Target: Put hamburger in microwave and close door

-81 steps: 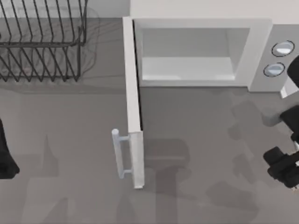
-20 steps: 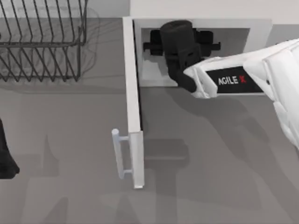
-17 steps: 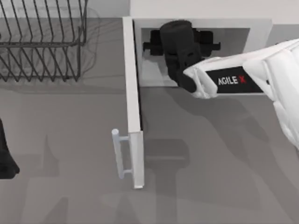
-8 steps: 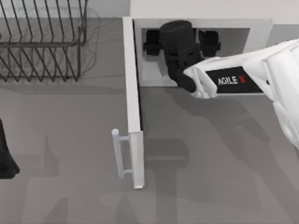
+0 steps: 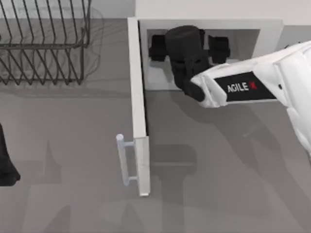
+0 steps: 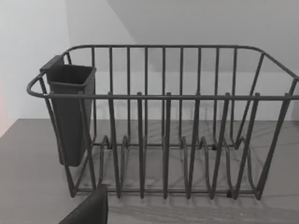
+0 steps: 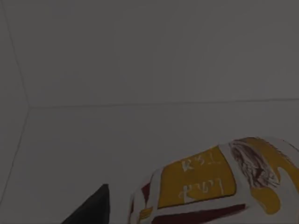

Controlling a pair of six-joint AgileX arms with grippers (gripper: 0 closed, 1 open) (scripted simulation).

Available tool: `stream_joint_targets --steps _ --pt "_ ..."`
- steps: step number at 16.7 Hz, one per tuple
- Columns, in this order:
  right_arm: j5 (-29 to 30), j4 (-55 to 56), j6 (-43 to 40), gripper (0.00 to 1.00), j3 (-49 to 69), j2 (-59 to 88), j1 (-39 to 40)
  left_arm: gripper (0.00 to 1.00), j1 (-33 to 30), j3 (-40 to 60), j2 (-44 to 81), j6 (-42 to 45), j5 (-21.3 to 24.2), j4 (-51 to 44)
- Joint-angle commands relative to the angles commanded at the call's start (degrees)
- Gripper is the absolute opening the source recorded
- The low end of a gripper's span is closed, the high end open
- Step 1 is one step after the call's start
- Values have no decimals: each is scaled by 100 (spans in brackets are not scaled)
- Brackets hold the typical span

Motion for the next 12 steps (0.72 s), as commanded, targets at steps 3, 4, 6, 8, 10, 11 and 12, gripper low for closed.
stream_joint_targets --steps 3,4,6,8,10,11,12 --pt "278 303 180 100 -907 -476 319 100 0 0 0 0 0 0" --pt "393 425 254 100 -1302 -667 447 100 0 0 0 0 0 0" --pt "639 685 410 100 -2153 -1072 717 100 0 0 0 0 0 0" --pt "886 945 566 100 -2994 -1477 987 100 0 0 0 0 0 0" --pt "1109 1178 705 100 -3690 -1834 1233 100 0 0 0 0 0 0" --pt "1201 1274 763 100 -3947 -1983 1337 100 0 0 0 0 0 0" --pt "1278 1354 811 100 -4147 -2105 1424 100 0 0 0 0 0 0"
